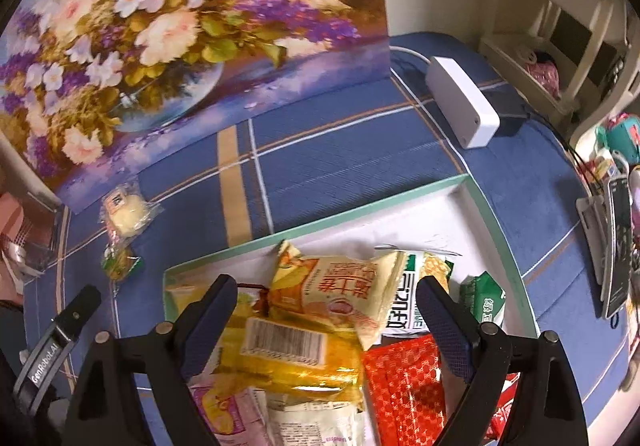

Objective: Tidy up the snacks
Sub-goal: 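Open the right tool over the tray and move both tools toward the remaining snacks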

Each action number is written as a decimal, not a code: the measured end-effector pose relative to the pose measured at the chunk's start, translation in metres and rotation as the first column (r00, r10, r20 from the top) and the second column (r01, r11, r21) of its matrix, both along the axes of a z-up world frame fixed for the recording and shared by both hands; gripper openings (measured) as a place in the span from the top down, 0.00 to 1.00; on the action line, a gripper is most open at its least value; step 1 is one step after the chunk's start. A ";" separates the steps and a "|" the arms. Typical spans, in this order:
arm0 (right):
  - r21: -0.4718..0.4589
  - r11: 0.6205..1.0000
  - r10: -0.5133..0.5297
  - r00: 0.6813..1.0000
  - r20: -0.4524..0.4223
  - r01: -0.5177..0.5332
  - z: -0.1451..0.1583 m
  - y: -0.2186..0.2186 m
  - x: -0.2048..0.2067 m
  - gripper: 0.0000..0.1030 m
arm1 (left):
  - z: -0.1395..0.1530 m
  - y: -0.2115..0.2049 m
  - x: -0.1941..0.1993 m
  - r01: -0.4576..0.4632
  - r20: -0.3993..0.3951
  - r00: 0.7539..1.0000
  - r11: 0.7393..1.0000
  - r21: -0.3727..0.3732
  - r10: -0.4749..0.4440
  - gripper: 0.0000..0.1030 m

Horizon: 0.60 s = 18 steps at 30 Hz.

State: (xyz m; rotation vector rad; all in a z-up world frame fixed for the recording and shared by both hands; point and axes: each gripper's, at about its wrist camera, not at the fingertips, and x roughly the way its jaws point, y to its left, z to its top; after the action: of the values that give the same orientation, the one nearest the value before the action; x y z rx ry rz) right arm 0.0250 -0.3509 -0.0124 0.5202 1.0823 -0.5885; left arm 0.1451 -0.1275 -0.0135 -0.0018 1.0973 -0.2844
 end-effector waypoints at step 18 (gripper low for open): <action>-0.031 0.979 0.201 0.978 0.054 -0.199 0.024 0.085 0.037 0.10 | 0.023 0.081 0.017 -0.131 0.023 0.991 0.990 0.042 0.130 0.02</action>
State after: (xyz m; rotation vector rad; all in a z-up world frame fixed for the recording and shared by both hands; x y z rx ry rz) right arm 0.0619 -0.2661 0.0114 0.3976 1.0566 -0.4082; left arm 0.1623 -0.0463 0.0096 -0.0321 1.0784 -0.1425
